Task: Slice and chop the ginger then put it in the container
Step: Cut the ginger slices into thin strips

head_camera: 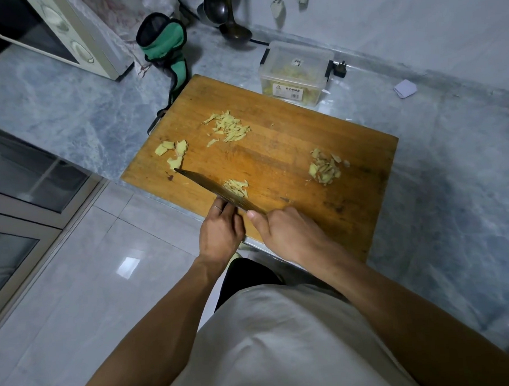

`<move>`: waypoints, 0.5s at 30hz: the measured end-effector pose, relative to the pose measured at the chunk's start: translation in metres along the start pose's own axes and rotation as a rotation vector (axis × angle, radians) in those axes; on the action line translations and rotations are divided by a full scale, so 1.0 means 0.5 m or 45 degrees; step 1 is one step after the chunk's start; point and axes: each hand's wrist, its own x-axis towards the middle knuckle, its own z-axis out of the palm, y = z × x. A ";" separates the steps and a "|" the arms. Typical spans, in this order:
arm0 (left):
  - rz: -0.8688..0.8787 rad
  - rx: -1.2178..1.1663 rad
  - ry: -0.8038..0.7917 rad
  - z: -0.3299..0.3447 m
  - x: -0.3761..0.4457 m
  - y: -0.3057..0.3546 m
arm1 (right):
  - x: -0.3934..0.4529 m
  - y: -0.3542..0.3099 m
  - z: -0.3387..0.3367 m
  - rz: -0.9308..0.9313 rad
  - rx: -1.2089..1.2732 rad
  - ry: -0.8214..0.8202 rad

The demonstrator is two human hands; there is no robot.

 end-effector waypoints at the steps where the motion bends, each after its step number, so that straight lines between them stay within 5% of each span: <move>1: 0.003 -0.005 0.007 0.000 0.002 0.000 | 0.000 0.000 0.000 0.001 0.008 0.001; 15: 0.059 -0.007 0.082 0.009 0.001 -0.012 | 0.009 -0.005 0.011 0.015 0.041 0.028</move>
